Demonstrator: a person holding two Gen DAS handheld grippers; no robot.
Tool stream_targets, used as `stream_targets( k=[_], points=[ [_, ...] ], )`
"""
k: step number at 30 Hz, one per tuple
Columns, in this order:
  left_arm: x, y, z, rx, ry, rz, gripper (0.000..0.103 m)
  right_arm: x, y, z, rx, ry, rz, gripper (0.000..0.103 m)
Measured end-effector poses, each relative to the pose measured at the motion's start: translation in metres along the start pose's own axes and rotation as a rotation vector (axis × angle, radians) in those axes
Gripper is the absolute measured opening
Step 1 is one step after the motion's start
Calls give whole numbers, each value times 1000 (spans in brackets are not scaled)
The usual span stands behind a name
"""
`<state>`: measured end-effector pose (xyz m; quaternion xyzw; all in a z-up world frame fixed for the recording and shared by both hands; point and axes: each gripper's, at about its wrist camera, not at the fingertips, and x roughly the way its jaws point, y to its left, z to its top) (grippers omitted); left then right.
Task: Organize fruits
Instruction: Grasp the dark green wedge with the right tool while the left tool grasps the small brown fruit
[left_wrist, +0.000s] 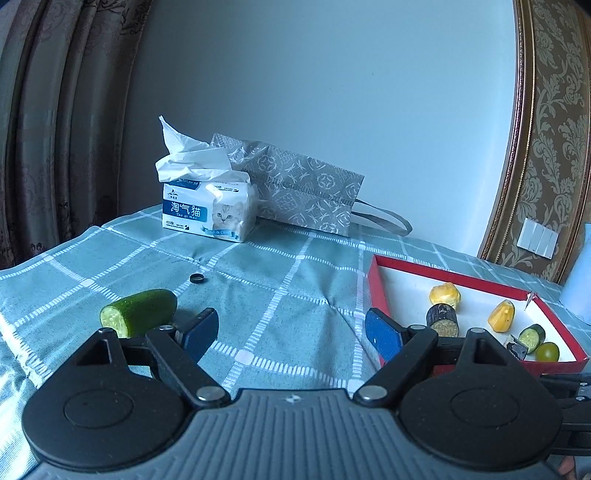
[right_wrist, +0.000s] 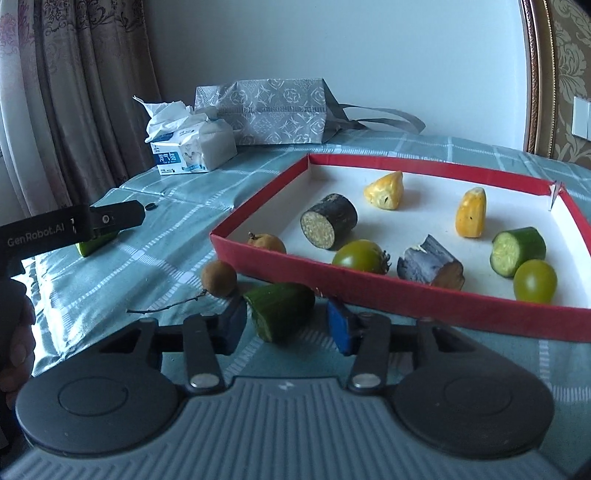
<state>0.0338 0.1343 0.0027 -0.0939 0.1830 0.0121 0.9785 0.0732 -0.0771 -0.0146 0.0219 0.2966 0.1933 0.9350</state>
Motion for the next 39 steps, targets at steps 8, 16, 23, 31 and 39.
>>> stream_targets(
  k=[8,16,23,31,39],
  points=[
    [1,-3,-2,25,7,-4,87,3,2,1,-5,-2,-15,37],
    [0,-20,-9,126,44,-66,87,-43,-12,1,42,-105,21,37],
    [7,-61,-21,265,89,-90,87,-76,-71,-3,171,-173,-54,37],
    [26,-87,-25,320,167,-95,77,-84,-93,-5,226,-200,-41,37],
    [45,-85,-25,296,247,-79,60,-91,-94,-5,238,-224,-27,37]
  ],
)
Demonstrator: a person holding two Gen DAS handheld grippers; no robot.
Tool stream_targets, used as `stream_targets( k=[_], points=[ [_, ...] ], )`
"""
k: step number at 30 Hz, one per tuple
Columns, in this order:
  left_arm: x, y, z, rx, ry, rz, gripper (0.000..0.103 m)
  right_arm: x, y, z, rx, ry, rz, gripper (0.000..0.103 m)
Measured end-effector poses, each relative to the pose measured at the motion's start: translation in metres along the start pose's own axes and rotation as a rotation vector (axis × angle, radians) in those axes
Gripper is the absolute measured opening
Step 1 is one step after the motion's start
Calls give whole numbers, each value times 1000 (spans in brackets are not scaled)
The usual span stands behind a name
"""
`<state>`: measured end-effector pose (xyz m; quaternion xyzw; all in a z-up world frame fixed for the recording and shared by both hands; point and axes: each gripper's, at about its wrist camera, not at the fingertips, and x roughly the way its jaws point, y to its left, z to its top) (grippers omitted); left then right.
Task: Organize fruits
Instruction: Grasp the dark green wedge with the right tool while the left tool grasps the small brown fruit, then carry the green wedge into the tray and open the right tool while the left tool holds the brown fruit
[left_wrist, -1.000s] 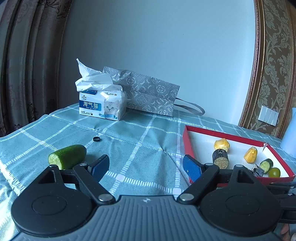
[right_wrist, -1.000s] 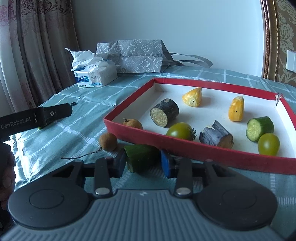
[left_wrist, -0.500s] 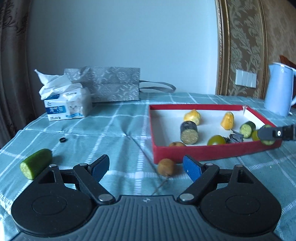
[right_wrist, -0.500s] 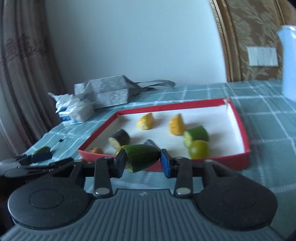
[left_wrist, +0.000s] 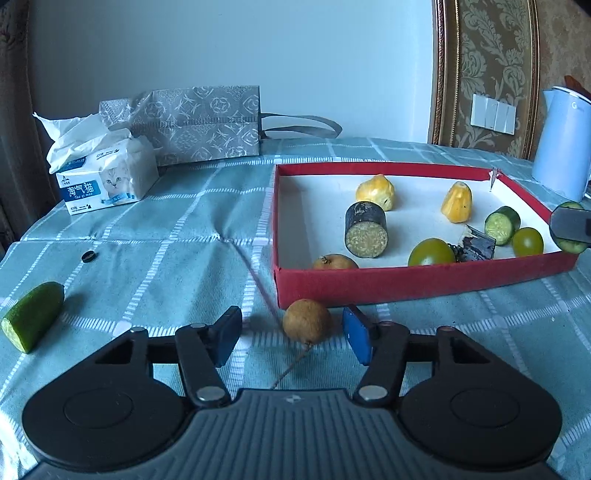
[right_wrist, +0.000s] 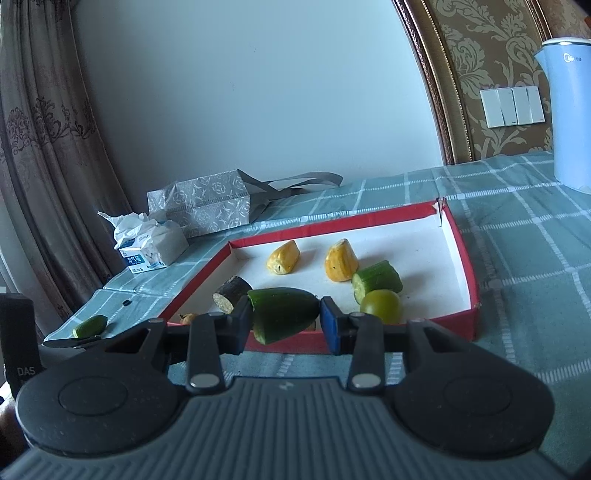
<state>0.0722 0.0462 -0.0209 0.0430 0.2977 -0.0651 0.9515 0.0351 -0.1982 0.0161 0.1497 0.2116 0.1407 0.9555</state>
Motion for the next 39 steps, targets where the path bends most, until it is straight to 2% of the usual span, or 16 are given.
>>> stream_targets(
  k=[2,3,4,6,7,13,24,31,39],
  points=[
    [1,-2,1,7,-1,9,59,-1,1,0,-2,-3,3,37],
    [1,-3,1,10,-2,9,55,-1,1,0,-2,-3,2,37],
    [0,-5,2,13,-5,4,50,-1,1,1,0,-4,4,37],
    [-1,-7,2,22,-9,21,26,-1,1,1,0,-8,1,37],
    [-2,-9,2,27,-9,32,25,-2,1,1,-2,-9,-2,37],
    [-12,-15,2,28,-29,41,25,-3,-2,1,6,-18,-7,37],
    [-40,-32,12,69,-117,121,25,-4,-4,1,10,-32,-28,37],
    [-37,-29,8,28,-114,154,25,-5,-4,1,-5,-44,-45,37],
    [-23,-19,1,-24,-85,146,25,-2,-6,1,1,-54,-68,37]
  ],
)
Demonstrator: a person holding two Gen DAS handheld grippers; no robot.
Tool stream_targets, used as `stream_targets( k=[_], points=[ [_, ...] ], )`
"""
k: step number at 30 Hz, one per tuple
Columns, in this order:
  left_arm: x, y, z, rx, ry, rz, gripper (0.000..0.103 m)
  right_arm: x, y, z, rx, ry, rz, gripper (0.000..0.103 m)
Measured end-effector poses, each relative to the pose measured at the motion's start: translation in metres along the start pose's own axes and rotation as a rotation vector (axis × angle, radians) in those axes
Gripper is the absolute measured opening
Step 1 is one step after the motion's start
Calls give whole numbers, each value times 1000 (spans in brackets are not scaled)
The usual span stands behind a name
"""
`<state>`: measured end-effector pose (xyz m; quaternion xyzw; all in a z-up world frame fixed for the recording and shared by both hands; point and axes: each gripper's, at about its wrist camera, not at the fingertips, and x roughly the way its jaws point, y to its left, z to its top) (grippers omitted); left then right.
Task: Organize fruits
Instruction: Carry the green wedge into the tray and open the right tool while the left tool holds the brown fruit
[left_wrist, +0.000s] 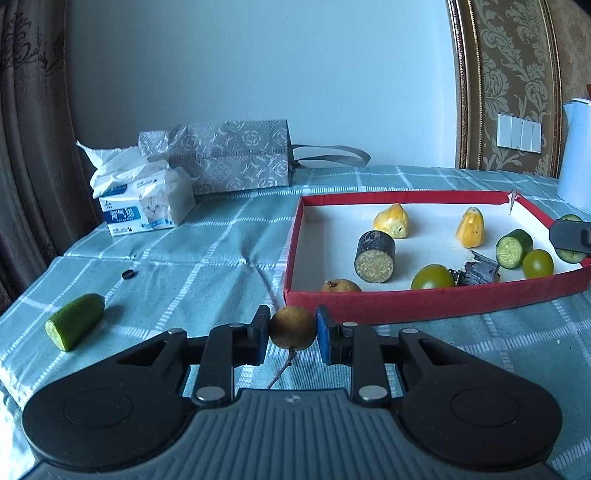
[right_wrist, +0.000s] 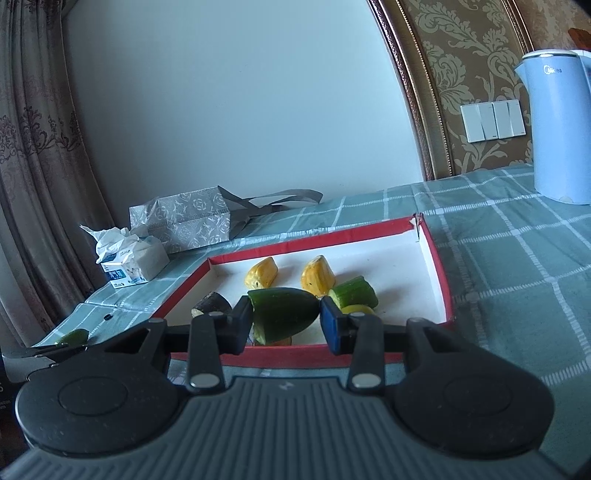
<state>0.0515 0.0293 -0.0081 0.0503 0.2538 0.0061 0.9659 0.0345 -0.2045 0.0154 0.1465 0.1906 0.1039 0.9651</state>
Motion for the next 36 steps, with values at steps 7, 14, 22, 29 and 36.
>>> stream_targets(
  k=[7,14,22,29,36],
  points=[
    [5,4,-2,-25,3,-29,25,7,2,0,-2,4,-32,37],
    [4,9,-2,-62,-2,-44,26,38,18,13,-92,37,-45,37],
    [3,10,-2,-72,-8,-54,25,83,25,23,-132,65,-107,41],
    [4,10,-2,-74,-9,-54,25,67,21,29,-98,-21,-117,58],
    [3,11,-2,-77,-9,-47,25,1,-7,23,-45,-170,-159,77]
  ],
)
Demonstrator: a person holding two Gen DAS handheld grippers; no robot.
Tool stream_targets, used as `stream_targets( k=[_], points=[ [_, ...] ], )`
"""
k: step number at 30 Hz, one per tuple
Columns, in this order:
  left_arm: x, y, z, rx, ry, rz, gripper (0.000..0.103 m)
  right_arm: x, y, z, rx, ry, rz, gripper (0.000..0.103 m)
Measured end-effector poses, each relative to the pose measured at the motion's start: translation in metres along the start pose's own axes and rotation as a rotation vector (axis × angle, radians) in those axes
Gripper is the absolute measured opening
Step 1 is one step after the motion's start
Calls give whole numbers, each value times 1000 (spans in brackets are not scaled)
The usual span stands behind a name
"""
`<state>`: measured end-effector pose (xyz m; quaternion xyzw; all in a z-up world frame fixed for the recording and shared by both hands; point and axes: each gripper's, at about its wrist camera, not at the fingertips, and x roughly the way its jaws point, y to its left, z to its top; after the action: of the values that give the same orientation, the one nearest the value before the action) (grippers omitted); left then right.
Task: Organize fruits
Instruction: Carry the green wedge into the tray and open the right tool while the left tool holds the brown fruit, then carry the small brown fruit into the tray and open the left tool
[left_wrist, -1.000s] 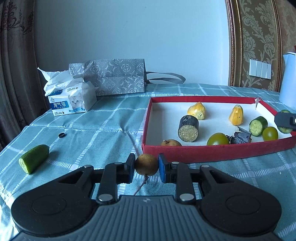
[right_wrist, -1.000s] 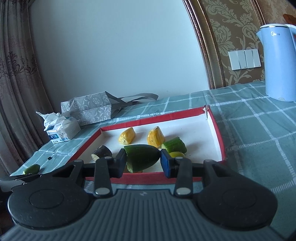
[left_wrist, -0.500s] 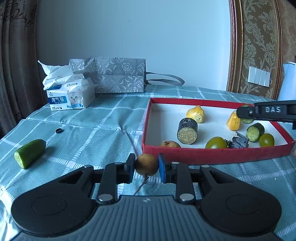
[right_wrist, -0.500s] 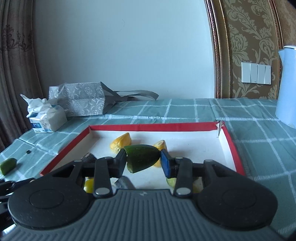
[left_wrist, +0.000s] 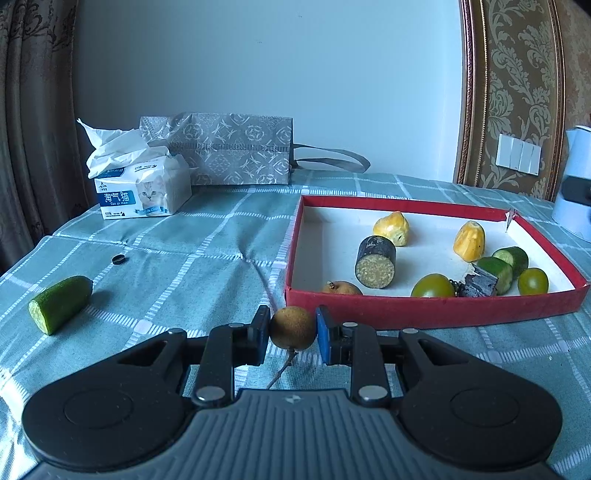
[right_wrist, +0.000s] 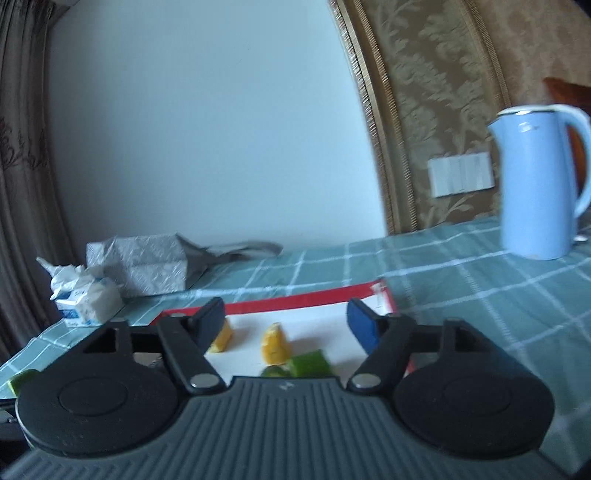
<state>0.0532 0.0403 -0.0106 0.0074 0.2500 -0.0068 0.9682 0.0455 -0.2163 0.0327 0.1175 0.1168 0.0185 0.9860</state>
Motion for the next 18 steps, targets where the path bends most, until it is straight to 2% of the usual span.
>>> stream_targets(
  k=[4,8,18],
  points=[
    [0,-1,0,4,-4,7,25,-18,-26,-13,-17,-32,-82,77],
    [-1,-1,0,3,-5,21,26,-16,-48,-14,76,-16,-109,77],
    [0,-7,0,39,-2,54,26,-3,-48,-25,31,41,-176,82]
  ],
)
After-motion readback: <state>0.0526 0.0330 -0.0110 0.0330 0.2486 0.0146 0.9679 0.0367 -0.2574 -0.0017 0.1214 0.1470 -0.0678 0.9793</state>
